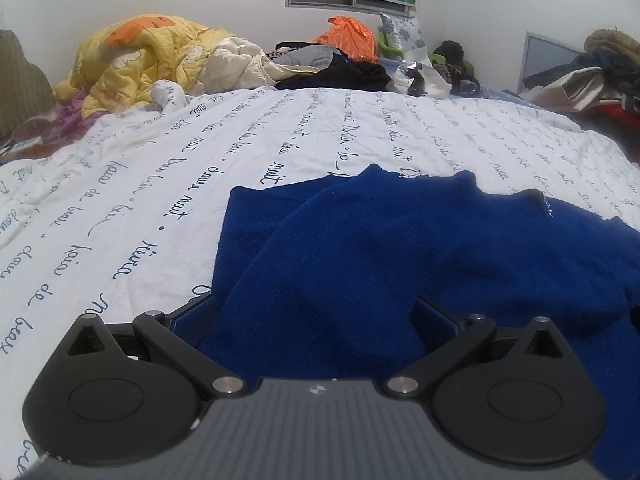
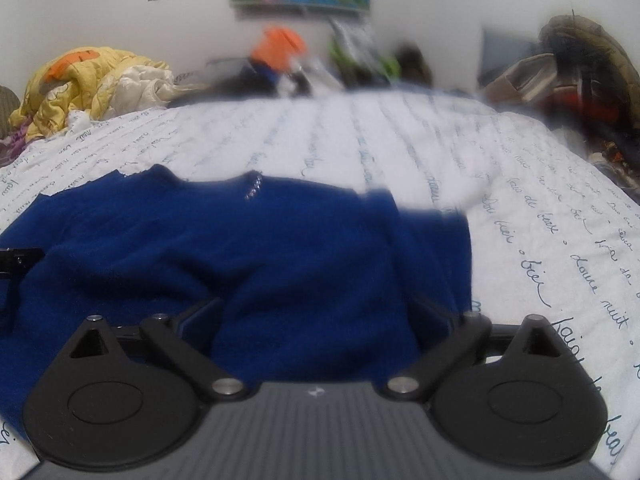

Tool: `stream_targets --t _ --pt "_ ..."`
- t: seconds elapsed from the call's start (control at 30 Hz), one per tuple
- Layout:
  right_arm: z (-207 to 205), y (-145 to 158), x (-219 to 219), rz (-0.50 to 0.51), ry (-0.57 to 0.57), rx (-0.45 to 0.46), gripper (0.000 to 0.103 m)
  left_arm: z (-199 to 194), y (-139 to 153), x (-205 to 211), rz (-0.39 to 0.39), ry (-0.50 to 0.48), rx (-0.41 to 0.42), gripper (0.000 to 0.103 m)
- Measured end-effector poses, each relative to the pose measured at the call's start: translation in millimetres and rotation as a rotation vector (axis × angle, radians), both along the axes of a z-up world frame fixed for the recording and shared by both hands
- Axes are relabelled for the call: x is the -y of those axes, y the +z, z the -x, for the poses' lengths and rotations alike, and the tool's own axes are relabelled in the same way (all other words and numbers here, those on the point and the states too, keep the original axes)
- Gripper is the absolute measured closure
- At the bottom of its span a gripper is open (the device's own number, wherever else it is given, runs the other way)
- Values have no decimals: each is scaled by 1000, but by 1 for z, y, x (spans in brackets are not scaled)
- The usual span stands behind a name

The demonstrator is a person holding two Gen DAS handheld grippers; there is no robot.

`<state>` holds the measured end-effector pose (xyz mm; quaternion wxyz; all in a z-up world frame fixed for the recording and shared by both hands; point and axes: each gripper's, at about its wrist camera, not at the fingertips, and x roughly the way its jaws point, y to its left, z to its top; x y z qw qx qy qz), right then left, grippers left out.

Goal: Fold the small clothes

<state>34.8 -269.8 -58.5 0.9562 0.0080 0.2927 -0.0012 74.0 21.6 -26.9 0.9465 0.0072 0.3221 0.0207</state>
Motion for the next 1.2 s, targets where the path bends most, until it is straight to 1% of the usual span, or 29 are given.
stream_targets --t 0.33,0.4,0.53,0.63,0.7,0.73,0.8,0.83,0.87,0.93,1.03,1.07,1.13,1.2 --pt "0 0 0 -11 1 -3 1 4 0 -2 1 -8 -4 0" --pt "0 -1 0 -13 2 -3 0 9 3 -6 -7 -41 -4 0" --pt "1 -1 0 -14 2 -3 0 29 10 -32 7 -156 3 2" --pt "1 -1 0 -12 2 -3 0 38 13 -57 2 -168 -1 6" --pt "1 -1 0 -12 2 -3 0 39 14 -71 17 -173 -9 11" --pt "0 -1 1 -13 2 -3 0 39 14 -76 29 -179 -18 16" --pt "0 -1 1 -13 2 -3 0 36 13 -82 46 -199 -37 31" --pt "0 -1 1 -12 2 -3 0 35 12 -83 52 -213 -50 46" --pt "1 -1 1 -12 2 -3 0 33 11 -83 60 -225 -68 53" --pt "1 -1 0 -10 2 -3 0 32 9 -83 69 -234 -80 57" --pt "1 -1 0 -10 2 -3 0 35 13 -80 64 -244 -73 82" --pt "1 -1 0 -10 2 -3 0 37 14 -80 59 -241 -70 86" --pt "1 -1 0 -10 2 -3 0 41 17 -79 35 -246 -62 88" --pt "1 -1 0 -10 2 -3 0 46 18 -77 17 -270 -61 93"
